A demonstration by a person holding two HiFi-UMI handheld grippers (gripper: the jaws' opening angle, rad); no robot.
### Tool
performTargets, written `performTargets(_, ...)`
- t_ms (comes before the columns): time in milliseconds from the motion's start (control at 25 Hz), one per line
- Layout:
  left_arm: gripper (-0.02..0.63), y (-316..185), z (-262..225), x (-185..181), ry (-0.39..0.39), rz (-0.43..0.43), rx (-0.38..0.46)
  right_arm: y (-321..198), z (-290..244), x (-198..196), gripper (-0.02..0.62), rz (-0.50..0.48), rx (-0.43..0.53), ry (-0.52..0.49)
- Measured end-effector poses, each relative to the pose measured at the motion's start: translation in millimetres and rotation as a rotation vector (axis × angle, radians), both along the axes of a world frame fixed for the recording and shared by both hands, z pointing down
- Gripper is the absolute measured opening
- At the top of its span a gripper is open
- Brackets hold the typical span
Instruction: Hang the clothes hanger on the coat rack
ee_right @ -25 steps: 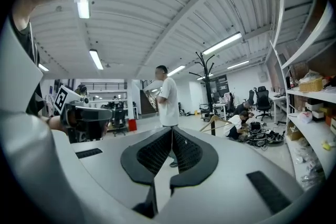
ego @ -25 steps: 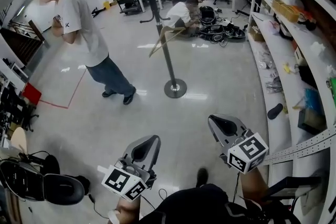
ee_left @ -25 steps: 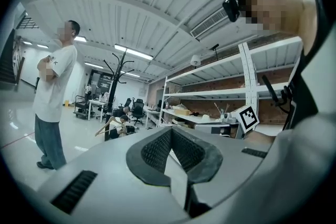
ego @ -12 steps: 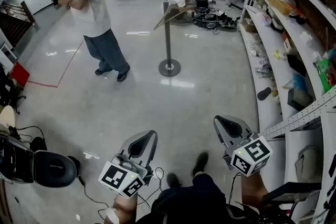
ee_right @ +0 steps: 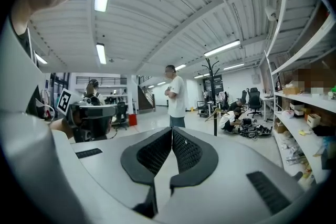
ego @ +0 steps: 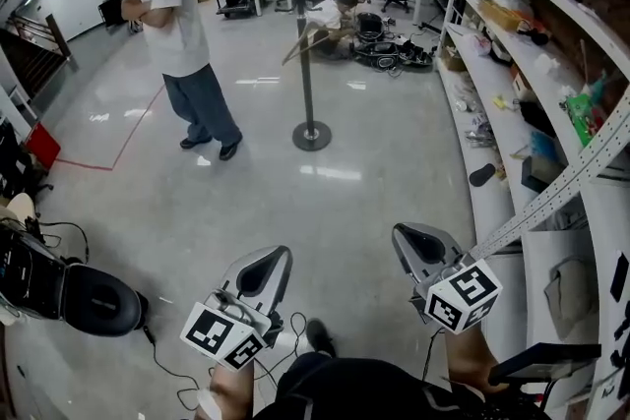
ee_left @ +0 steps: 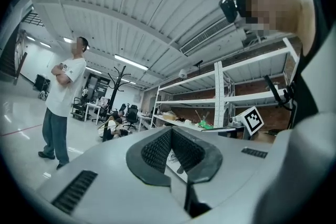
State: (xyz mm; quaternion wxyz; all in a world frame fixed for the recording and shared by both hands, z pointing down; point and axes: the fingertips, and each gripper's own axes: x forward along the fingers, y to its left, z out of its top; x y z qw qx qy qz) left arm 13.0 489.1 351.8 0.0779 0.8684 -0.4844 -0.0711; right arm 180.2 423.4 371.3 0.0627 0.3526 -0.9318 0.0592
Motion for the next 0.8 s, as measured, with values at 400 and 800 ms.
performTargets(400, 0.0, 83, 14, 67, -0.029, -0.037, -0.094, 84, 13, 77, 0.008, 0.031, -0.049, -0.028)
performTargets(800, 0.001, 119, -5, 35, -0.036, 0.015, -0.046, 115, -17, 45, 0.006, 0.082, 0.023, -0.024)
